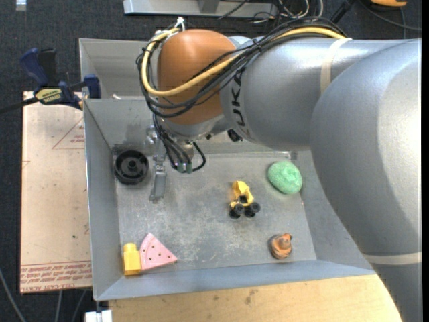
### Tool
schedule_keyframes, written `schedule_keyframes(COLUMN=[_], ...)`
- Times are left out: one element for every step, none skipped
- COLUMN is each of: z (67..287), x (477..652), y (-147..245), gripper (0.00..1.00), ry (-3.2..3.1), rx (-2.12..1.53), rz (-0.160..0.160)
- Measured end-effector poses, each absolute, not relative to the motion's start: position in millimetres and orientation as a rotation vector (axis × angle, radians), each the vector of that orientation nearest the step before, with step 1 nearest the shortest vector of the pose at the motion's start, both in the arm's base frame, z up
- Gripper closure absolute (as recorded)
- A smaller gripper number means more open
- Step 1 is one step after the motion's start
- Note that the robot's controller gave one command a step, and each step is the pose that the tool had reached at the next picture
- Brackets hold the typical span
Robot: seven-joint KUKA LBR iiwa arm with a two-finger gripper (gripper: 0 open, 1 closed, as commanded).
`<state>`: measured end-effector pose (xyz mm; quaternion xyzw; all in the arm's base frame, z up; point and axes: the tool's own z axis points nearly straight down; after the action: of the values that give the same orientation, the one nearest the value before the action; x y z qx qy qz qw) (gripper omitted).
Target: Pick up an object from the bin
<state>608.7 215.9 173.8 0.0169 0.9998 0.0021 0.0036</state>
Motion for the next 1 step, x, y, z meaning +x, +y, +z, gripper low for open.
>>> schedule_keyframes(z=[146.4], x=[625.2], y=[213.9], gripper=[0.0], ry=[3.129], rx=[0.226], rz=[0.004])
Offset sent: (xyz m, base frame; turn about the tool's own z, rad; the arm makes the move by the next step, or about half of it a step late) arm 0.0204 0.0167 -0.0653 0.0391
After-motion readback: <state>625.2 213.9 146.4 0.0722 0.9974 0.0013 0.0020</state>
